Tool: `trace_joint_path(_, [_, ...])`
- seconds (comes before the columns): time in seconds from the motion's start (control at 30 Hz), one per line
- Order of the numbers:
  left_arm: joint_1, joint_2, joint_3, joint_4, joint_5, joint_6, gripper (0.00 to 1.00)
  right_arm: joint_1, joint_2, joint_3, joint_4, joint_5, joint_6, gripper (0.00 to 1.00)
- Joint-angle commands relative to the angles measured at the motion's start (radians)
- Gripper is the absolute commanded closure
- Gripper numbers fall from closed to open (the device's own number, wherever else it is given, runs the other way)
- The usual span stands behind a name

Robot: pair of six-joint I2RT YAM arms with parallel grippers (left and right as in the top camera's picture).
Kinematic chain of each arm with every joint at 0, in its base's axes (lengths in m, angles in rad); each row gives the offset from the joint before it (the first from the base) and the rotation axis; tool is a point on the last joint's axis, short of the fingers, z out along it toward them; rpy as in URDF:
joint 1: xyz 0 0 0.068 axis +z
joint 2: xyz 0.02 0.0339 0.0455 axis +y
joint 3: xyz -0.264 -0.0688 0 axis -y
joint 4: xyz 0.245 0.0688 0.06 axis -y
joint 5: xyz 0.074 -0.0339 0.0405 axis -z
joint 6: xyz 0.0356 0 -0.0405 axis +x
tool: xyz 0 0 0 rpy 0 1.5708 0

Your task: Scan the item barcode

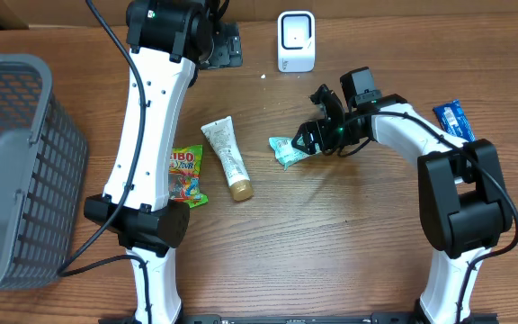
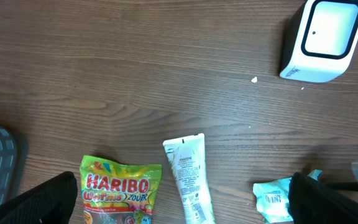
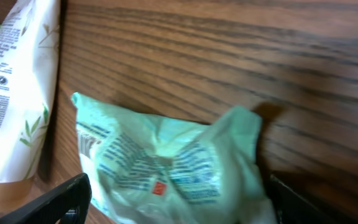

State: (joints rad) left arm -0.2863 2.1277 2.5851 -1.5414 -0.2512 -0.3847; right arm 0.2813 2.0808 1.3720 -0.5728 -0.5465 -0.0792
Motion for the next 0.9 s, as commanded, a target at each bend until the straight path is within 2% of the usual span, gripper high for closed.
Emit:
trace_joint_path(0.0, [-0.002,-0.003,0.004,0.001,-0.011,0.011,0.0,0.016,0.009,0.003,0.002,-0.017,-0.034,0.09])
trace_joint_path(0.13, [-0.002,-0.003,0.004,0.002,-0.011,0.011,0.0,0.026,0.009,-0.006,0.024,-0.006,-0.053,0.1])
trace_joint_path(0.3, [-0.002,-0.003,0.004,0.002,-0.011,0.011,0.0,0.026,0.028,-0.043,0.049,-0.004,-0.029,0.27])
trace_joint_path(0.37, [-0.002,-0.003,0.004,0.001,-0.011,0.011,0.0,0.026,0.044,-0.043,0.069,-0.005,0.011,0.39])
trace_joint_path(0.43, [-0.002,-0.003,0.004,0.002,-0.011,0.011,0.0,0.025,0.062,-0.043,0.103,-0.005,0.087,0.61])
trace_joint_path(0.53, [-0.002,-0.003,0.004,0.002,-0.011,0.011,0.0,0.025,0.069,-0.043,0.116,-0.01,0.156,0.73])
trace_joint_path(0.63, [-0.002,-0.003,0.004,0.002,-0.011,0.011,0.0,0.025,0.068,-0.043,0.108,-0.05,0.188,0.95])
trace_joint_path(0.87, [-0.002,-0.003,0.004,0.002,-0.011,0.011,0.0,-0.04,0.016,-0.028,0.04,-0.266,0.185,0.96])
